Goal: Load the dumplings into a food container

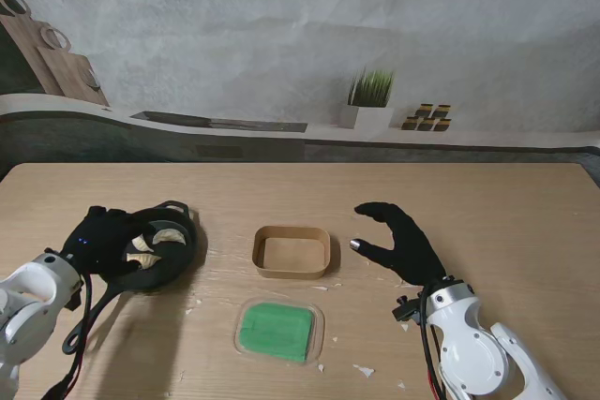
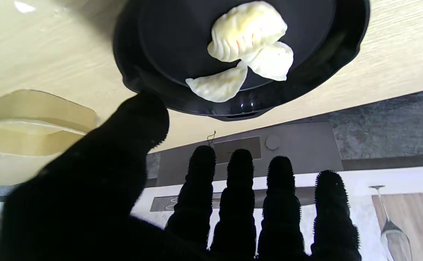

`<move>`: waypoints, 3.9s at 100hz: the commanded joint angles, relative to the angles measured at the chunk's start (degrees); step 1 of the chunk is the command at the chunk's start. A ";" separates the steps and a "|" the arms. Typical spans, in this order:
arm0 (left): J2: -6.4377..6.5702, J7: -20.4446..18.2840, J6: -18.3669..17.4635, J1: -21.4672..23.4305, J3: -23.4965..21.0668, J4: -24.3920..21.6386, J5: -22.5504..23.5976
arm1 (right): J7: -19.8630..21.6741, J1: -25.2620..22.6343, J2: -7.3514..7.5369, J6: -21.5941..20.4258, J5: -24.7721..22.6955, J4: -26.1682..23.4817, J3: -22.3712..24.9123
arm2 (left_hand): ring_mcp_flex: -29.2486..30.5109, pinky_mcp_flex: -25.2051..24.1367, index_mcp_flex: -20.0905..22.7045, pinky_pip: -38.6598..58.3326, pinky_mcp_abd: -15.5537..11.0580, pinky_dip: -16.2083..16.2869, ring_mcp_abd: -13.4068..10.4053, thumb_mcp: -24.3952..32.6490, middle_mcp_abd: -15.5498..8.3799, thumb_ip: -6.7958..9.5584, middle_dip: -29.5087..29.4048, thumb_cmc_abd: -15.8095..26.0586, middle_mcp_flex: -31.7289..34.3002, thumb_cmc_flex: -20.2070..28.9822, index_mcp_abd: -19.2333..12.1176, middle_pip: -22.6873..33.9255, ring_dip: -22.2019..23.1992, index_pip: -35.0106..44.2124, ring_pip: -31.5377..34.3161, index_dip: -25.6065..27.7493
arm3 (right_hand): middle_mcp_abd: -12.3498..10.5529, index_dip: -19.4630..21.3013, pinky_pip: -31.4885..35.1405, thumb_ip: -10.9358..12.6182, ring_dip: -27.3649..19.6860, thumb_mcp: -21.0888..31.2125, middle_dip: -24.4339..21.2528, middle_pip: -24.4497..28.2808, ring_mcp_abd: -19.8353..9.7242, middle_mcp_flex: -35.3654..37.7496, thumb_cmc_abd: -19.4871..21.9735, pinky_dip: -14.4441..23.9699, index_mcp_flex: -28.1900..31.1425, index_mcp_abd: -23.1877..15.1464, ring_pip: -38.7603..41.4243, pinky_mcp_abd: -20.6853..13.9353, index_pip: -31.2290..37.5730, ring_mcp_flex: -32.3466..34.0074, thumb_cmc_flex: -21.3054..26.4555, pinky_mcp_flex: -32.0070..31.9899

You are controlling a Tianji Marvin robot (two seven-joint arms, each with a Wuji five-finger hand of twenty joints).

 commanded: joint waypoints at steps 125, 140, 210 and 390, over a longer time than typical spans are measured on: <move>2.23 10.92 5.74 -25.18 26.02 31.21 0.84 | -4.41 0.74 -1.55 0.92 -0.68 2.30 0.34 | 6.86 -2.88 0.85 5.91 -1.94 -2.40 -1.24 8.24 -1.58 -2.61 2.28 -6.43 0.73 0.21 -0.47 6.01 2.13 6.79 7.47 3.78 | 0.82 1.57 1.19 2.17 1.39 -2.15 0.92 1.52 0.20 2.44 -0.99 2.77 2.84 -1.78 1.91 -0.24 -0.29 1.02 3.31 -0.06; 2.15 12.04 6.97 -26.63 28.61 33.53 -0.25 | -4.44 0.79 -1.56 1.22 -0.65 2.36 0.23 | 8.72 -2.36 1.30 6.11 -0.94 -2.39 0.24 8.24 -0.56 -2.57 2.38 -6.19 2.82 0.29 -0.58 5.95 2.47 6.37 7.96 3.60 | 0.88 1.67 1.21 2.20 1.45 -2.27 0.95 1.54 0.21 2.64 -0.90 2.93 3.20 -1.85 2.04 -0.19 -0.30 1.22 3.55 0.01; 1.74 19.65 11.17 -34.17 41.01 43.69 -4.35 | -5.65 1.04 -1.87 2.62 -0.57 2.69 -0.24 | 26.28 5.14 12.59 13.18 2.15 1.86 -0.06 10.31 -1.57 -5.79 16.58 -7.82 19.23 11.65 -4.23 12.77 9.86 22.23 21.03 8.39 | 1.16 2.10 1.57 2.33 2.00 -3.55 1.15 1.77 0.89 4.30 -0.31 3.45 6.11 -4.06 3.14 0.09 -0.28 2.20 6.33 1.03; -6.12 20.98 9.71 -28.37 37.73 20.30 -25.16 | -8.46 0.97 -2.48 -0.20 -0.20 3.35 0.53 | 45.39 15.79 22.81 13.11 3.76 1.49 3.22 13.15 1.03 -2.68 29.69 -14.97 41.15 14.06 -2.98 2.08 16.65 35.34 16.48 9.99 | 1.52 2.26 1.72 2.62 2.48 -5.70 1.28 0.99 1.41 8.00 0.60 3.95 10.82 -5.68 3.98 0.66 -2.63 4.14 8.56 1.70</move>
